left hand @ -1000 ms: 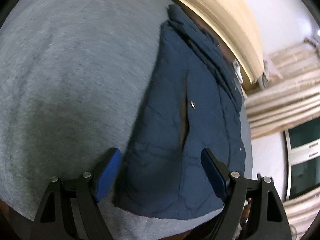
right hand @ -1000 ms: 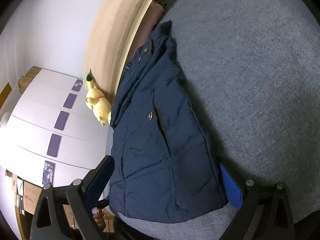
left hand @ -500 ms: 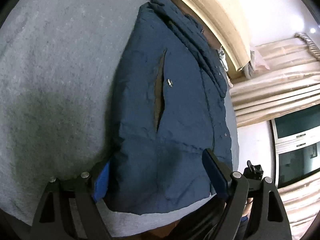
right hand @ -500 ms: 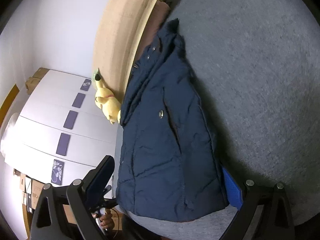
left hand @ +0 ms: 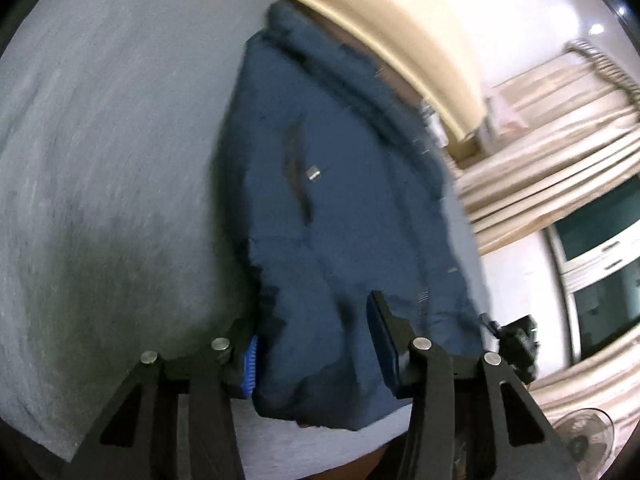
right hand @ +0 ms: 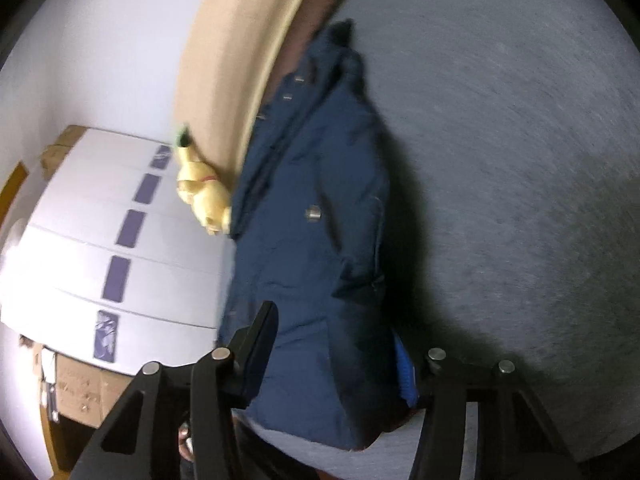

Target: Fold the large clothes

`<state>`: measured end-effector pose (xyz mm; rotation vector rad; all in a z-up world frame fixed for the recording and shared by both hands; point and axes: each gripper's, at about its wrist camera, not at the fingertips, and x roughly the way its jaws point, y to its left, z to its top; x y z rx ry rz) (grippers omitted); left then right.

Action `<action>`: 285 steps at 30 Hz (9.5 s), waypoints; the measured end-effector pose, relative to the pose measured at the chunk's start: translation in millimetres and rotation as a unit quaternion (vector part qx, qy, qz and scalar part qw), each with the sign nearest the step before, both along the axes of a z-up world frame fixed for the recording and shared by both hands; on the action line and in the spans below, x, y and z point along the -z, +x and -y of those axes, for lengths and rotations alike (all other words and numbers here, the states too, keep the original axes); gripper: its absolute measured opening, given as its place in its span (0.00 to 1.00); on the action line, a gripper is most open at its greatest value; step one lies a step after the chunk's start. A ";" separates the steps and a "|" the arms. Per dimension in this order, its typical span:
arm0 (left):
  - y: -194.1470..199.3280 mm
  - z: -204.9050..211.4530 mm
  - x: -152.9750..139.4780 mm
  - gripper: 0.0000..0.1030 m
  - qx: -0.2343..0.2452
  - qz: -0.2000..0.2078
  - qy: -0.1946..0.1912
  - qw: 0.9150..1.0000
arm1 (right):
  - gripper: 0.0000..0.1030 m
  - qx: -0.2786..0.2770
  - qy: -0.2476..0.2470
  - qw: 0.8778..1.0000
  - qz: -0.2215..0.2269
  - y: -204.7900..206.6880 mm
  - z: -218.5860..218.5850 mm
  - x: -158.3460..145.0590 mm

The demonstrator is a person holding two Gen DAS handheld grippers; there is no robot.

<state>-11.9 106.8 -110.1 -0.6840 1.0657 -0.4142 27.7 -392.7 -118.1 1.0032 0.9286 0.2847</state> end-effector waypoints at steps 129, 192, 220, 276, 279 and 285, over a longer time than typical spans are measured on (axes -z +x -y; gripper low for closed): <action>-108.8 35.3 -61.2 0.19 0.062 0.115 0.234 0.963 | 0.10 -0.104 -0.161 0.981 0.034 -94.3 -28.2 -64.8; -27.1 -1.3 -161.6 0.19 0.012 0.216 0.142 0.966 | 0.10 -0.093 -0.122 0.969 0.194 -29.1 10.0 -177.1; 38.1 13.4 -160.3 0.19 -0.016 0.205 0.194 0.959 | 0.10 -0.059 -0.169 0.968 0.177 48.1 7.2 -190.5; 106.8 30.6 -141.9 0.19 -0.017 0.178 0.253 0.951 | 0.10 -0.045 -0.236 0.960 0.145 119.1 -11.4 -182.6; 109.8 32.1 -141.7 0.19 -0.015 0.177 0.256 0.950 | 0.10 -0.045 -0.238 0.960 0.143 122.2 -11.4 -182.2; 112.0 34.2 -140.9 0.19 -0.012 0.175 0.261 0.949 | 0.10 -0.047 -0.243 0.959 0.138 126.7 -12.4 -181.1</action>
